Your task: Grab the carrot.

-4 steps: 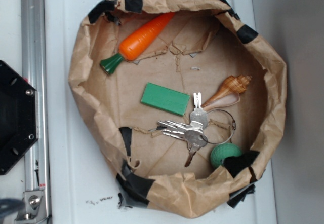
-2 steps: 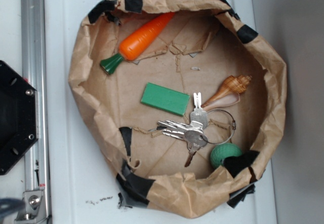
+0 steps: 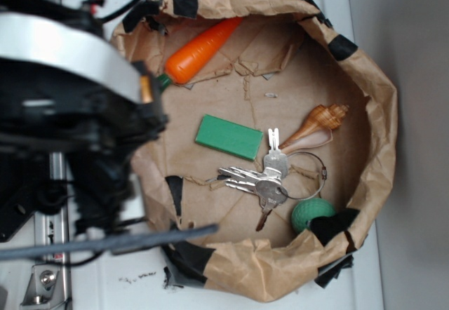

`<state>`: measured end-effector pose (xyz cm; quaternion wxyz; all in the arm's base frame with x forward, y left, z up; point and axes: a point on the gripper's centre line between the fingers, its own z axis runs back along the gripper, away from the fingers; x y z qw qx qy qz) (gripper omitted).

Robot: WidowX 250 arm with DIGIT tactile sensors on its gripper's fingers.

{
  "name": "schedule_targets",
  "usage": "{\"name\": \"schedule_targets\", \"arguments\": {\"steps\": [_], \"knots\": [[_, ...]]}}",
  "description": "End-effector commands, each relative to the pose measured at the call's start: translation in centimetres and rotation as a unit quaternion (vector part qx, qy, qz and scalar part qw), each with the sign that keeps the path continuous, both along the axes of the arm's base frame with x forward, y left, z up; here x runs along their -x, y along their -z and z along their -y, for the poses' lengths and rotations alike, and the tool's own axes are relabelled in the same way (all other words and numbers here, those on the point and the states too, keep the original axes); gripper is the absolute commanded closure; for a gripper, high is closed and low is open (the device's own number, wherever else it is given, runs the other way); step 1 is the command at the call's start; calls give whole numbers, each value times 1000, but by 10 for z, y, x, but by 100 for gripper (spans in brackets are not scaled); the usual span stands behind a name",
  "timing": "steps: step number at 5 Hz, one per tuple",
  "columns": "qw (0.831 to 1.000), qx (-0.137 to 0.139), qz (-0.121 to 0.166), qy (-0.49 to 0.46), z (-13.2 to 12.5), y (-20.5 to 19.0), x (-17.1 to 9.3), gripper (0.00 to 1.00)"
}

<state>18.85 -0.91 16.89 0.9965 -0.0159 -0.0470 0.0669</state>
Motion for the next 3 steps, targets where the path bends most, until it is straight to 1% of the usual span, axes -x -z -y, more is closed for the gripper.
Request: {"name": "schedule_targets", "arguments": {"steps": [1,2,3], "knots": [[993,-58,-4,-101,-30,37,-45,0],[987,-121,-28,-106,-40,64,-48,0],[980,-165,-50,-98,-49,83,-51,0]]}}
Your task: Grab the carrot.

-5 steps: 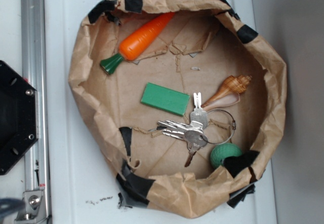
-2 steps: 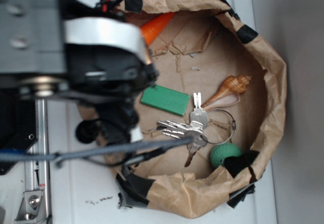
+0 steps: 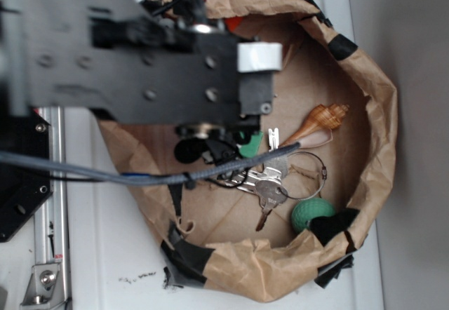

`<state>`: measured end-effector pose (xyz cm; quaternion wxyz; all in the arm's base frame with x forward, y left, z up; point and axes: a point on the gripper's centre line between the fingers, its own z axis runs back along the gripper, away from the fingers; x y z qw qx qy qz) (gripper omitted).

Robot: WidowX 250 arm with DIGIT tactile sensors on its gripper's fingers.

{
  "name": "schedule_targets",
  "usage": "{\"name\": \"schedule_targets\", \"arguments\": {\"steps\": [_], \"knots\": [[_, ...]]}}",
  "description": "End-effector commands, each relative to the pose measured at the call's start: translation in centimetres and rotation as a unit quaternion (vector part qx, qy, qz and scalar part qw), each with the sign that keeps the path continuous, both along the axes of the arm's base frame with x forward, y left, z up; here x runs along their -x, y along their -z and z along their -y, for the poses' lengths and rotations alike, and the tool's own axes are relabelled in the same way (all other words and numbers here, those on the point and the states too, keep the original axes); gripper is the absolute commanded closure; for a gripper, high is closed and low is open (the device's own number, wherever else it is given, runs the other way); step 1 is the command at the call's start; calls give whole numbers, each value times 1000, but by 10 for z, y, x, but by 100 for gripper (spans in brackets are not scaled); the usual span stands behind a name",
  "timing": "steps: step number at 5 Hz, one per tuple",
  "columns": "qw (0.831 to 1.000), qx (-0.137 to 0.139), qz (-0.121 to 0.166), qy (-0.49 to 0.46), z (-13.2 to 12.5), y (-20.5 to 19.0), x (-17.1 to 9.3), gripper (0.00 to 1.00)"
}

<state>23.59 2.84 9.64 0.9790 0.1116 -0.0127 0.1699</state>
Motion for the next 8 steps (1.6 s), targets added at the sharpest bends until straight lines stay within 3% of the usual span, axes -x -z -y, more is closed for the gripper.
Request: {"name": "schedule_targets", "arguments": {"steps": [1,2,3,4,5,6,8], "knots": [[998,-55,-34,22,-27,16,2,0],[997,-57,-35,36,-43,15,12,0],[999,-20,-27,26,-56,19,20,0],[999,5,-10,48,-61,29,15,0],[996,21,-27,84,-81,51,5,0],[996,26,-24,84,-90,61,1,0],[994,42,-29,98,-80,63,0,0]]}}
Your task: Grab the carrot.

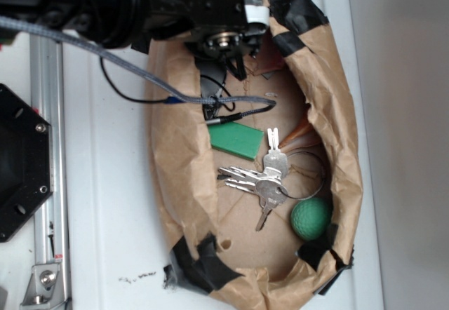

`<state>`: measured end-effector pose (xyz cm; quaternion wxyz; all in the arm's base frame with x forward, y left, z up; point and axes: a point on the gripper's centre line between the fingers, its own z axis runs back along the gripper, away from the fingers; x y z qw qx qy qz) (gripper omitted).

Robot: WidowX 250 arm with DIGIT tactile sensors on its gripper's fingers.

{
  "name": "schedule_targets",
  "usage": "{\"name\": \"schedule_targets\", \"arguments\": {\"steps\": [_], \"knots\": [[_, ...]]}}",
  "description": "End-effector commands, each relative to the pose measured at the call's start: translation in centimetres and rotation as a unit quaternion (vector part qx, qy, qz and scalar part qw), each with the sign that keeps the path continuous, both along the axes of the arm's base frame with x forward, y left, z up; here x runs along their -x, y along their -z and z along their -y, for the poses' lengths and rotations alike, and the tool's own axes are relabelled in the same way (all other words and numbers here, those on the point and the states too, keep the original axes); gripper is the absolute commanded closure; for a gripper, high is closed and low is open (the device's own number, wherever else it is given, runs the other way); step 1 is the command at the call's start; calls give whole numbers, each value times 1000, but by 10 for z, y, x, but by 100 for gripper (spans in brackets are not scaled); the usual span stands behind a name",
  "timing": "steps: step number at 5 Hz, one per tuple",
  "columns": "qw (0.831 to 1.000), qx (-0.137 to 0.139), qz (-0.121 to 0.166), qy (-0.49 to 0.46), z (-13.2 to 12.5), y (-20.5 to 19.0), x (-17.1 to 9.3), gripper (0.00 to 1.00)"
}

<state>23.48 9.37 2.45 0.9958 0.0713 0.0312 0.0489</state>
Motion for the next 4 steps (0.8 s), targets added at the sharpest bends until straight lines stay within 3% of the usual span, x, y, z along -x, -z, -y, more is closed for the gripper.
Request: {"name": "schedule_targets", "arguments": {"steps": [1,3,4], "knots": [[999,7,33,-28,-13,-12,0,100],[999,36,26,-5,8,-21,-1,100],[995,81,51,23,46,-55,-8,100]]}}
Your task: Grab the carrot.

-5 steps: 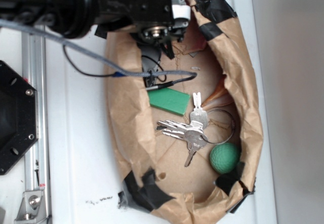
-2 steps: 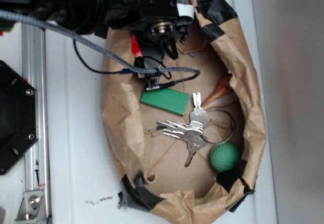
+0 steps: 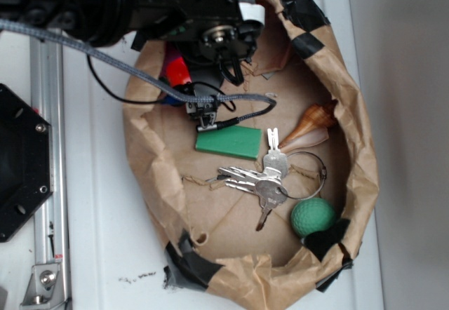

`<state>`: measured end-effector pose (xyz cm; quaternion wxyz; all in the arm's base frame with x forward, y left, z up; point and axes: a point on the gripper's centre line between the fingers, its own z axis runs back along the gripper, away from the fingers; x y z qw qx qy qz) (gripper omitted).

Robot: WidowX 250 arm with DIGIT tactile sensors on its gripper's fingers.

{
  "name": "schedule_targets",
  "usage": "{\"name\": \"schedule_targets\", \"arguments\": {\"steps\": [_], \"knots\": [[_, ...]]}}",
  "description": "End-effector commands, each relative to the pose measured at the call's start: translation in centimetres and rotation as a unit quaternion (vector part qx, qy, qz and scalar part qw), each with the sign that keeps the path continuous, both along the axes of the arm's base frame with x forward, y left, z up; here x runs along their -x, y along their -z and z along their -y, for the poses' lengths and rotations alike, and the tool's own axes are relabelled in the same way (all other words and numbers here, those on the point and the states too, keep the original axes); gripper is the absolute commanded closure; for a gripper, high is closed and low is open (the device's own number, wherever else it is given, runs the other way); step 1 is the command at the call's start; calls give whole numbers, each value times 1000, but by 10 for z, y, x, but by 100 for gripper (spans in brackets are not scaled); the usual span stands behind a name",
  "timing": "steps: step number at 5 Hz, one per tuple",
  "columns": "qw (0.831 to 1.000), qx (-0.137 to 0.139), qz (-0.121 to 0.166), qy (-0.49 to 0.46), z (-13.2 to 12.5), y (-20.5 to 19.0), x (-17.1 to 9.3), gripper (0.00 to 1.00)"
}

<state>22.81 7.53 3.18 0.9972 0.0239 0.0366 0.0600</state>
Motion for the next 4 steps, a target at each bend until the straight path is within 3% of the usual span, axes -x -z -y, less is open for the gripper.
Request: {"name": "schedule_targets", "arguments": {"steps": [1,2,4], "knots": [[991,65,93,75,71,-93,-20,100],[987,75,112,92,85,-115,-24,100],[985,67,111,111,80,-115,-27,100]]}}
